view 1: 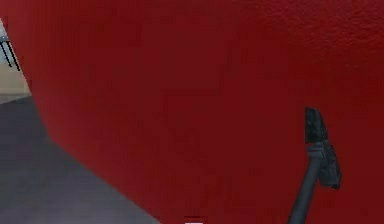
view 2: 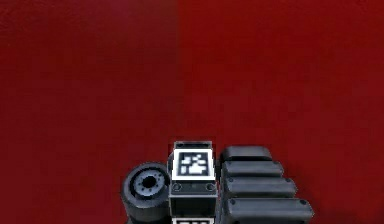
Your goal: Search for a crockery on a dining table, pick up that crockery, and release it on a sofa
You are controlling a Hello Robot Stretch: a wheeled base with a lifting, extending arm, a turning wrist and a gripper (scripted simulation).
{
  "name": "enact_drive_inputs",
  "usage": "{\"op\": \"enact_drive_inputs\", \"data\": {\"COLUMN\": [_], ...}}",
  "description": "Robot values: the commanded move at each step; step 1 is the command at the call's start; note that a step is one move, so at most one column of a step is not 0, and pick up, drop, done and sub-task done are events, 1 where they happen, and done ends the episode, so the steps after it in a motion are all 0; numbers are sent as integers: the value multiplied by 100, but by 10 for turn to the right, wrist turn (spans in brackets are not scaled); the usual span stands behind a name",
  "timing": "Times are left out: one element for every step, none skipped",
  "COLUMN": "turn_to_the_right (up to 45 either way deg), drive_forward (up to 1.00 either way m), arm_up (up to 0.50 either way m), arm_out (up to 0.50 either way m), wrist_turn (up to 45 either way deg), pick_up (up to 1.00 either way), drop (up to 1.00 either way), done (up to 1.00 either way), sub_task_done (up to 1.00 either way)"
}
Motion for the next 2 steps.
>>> {"op": "enact_drive_inputs", "data": {"turn_to_the_right": [0, -450], "drive_forward": [5, 0], "arm_up": [0, 0], "arm_out": [0, 0], "wrist_turn": [0, 0], "pick_up": [0, 0], "drop": [0, 0], "done": [0, 0], "sub_task_done": [0, 0]}}
